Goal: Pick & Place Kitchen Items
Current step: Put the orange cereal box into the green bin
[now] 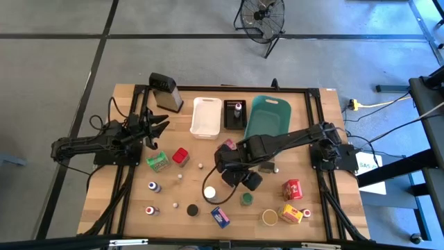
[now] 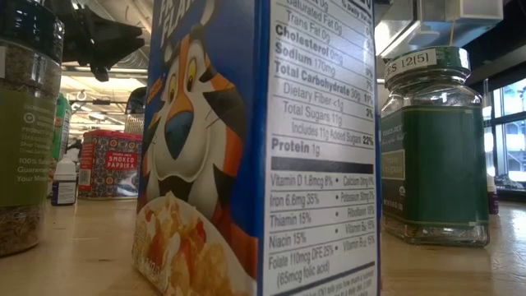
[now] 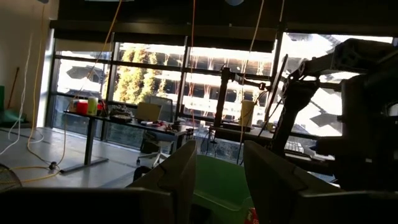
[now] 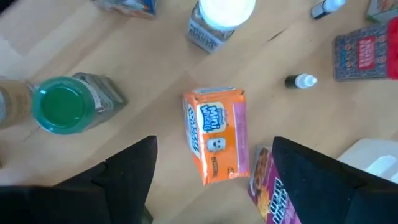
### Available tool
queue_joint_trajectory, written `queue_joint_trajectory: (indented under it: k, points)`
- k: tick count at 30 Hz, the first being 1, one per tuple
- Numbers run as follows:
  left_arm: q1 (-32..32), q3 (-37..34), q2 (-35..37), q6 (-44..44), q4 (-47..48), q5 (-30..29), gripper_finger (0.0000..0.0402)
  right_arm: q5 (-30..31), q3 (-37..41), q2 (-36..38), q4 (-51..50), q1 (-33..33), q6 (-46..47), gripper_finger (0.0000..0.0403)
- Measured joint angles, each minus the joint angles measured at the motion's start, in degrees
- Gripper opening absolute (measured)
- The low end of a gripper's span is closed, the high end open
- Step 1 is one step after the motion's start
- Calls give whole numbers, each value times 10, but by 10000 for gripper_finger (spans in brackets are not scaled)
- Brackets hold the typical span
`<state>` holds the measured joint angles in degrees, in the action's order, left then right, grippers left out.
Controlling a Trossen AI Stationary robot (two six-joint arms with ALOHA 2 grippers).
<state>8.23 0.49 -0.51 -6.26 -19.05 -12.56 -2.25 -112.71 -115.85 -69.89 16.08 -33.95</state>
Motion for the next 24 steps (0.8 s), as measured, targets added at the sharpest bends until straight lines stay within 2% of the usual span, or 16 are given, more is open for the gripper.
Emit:
queue_joint_trajectory:
  k: [24]
  points:
    - [0,0,0,0,0,0,127,-1,137,0,143,-25,-51,321]
